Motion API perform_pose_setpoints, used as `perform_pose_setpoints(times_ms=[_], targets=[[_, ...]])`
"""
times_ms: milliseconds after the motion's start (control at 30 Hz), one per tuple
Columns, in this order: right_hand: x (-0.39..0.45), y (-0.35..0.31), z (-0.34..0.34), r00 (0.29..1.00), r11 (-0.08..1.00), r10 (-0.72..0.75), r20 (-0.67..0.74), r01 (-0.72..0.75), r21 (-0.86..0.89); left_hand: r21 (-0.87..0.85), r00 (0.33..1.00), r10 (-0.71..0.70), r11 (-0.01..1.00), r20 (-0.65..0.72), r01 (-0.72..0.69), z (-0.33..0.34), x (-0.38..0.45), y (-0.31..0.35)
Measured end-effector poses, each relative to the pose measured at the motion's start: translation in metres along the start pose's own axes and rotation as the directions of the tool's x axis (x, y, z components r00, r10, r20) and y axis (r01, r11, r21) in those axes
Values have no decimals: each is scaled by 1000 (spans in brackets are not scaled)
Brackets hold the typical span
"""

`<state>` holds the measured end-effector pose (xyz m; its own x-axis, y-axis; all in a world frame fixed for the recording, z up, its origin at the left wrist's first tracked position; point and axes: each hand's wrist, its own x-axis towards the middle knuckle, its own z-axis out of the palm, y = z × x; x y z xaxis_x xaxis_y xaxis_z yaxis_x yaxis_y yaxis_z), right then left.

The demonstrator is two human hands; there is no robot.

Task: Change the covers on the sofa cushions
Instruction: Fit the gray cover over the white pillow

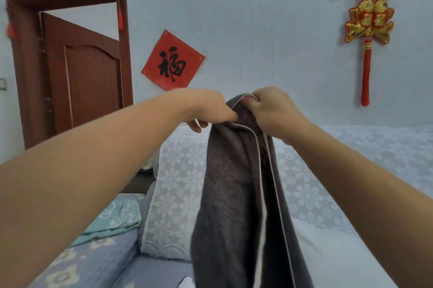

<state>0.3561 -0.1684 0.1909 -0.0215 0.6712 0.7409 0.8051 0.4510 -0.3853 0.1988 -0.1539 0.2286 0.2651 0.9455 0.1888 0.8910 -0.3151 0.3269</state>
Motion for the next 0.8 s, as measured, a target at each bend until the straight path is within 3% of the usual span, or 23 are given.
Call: perform_pose_setpoints(times_ms=[67,133,200,267,333,433,500,567,700,800], targets=[[-5,10,9,999,999,-27,17,27,-42,-22,990,-6,1000,-142,3,9,8,0],[-18,24,25,983,994,-16,180,36,-105,-8,985,-19,1000,-169,18,13,13,-6],[-36,42,45,899,974,120,420,-25,-223,154,991,-38,986,-128,58,16,13,-13],[-46,66,56,818,916,280,502,-71,-396,359,993,-52,929,-105,86,22,16,-24],[-40,90,52,848,836,375,375,-135,-531,489,986,-32,866,-161,108,30,21,-37],[-9,101,25,963,838,267,-38,-252,-485,468,916,72,874,-394,132,35,31,-52],[8,87,6,934,880,107,-340,-248,-406,341,822,106,933,-559,111,36,38,-56],[20,71,-12,850,913,-1,-527,-214,-346,138,756,22,986,-654,91,28,45,-59],[21,66,-31,791,917,-99,-604,-162,-363,-305,808,-230,950,-543,65,12,44,-65],[4,70,-38,834,933,5,-552,-203,-298,-440,871,-256,896,-419,52,25,25,-77]])
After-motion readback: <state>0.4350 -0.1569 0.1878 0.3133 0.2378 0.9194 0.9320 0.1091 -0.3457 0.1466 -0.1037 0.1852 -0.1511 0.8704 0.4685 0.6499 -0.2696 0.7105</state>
